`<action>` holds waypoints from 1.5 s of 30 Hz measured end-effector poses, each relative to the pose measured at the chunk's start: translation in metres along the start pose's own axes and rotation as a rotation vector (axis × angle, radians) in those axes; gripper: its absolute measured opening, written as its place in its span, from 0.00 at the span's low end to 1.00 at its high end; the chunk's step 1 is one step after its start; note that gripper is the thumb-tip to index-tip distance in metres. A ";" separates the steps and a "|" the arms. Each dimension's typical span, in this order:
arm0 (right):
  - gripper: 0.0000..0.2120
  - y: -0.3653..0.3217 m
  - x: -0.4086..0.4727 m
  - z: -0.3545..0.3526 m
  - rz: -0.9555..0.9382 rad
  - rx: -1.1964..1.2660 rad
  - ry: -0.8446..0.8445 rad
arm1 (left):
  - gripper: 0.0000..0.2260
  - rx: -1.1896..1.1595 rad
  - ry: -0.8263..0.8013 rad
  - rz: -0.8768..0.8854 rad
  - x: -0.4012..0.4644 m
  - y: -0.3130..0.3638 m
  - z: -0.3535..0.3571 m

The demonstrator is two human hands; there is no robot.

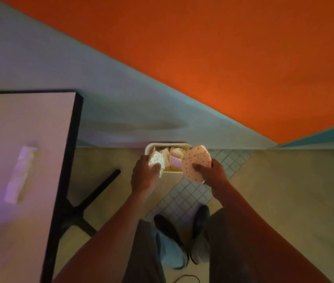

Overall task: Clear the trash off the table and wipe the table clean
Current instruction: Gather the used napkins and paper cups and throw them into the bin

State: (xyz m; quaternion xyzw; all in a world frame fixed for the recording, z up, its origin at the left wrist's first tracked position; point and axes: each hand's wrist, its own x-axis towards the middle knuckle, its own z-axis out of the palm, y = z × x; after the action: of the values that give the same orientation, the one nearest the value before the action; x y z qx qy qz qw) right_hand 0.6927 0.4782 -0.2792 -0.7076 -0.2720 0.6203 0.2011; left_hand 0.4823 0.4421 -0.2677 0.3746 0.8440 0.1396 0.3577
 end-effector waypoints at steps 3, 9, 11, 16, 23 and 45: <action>0.25 0.023 0.054 0.022 -0.048 -0.082 0.020 | 0.21 0.040 -0.007 0.005 0.044 -0.027 0.039; 0.27 0.057 0.132 0.068 -0.181 -0.243 0.016 | 0.27 0.178 -0.069 0.007 0.114 -0.061 0.101; 0.28 0.068 0.157 0.079 -0.195 -0.270 0.000 | 0.30 0.170 -0.104 -0.001 0.137 -0.069 0.120; 0.29 0.099 0.211 0.096 -0.207 -0.378 -0.030 | 0.30 0.229 -0.119 -0.021 0.182 -0.091 0.161; 0.24 0.115 0.249 0.116 -0.250 -0.541 -0.066 | 0.28 0.324 -0.142 0.026 0.219 -0.109 0.194; 0.35 0.050 0.177 0.085 -0.351 -0.972 -0.040 | 0.36 0.365 -0.089 0.131 0.147 -0.072 0.128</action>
State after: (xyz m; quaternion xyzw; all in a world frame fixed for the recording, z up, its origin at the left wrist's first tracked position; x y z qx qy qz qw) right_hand 0.6298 0.5475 -0.4593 -0.6509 -0.6473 0.3927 -0.0549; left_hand 0.4660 0.4966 -0.4676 0.4933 0.8123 -0.0096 0.3109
